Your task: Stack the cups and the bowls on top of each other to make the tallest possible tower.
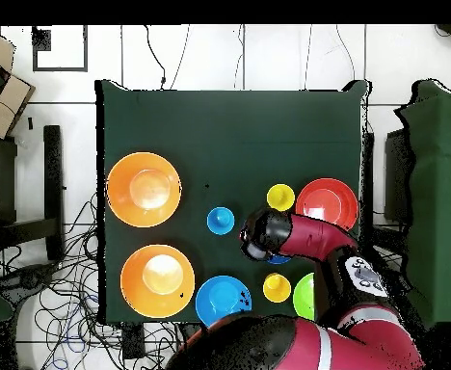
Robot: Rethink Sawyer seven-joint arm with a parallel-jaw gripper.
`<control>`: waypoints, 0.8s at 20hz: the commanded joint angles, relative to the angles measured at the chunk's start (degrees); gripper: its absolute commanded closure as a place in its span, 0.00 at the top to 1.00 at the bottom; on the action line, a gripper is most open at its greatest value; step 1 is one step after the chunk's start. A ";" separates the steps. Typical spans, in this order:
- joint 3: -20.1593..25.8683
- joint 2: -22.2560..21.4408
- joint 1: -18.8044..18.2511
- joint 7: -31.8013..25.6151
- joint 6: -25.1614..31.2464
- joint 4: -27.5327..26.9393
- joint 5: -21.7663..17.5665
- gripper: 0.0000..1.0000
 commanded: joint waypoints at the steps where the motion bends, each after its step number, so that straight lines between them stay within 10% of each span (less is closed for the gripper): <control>1: 3.73 2.32 0.04 -1.19 -6.72 0.54 -4.79 1.00; 16: 3.16 9.42 0.53 -0.68 -7.61 -6.03 -6.53 1.00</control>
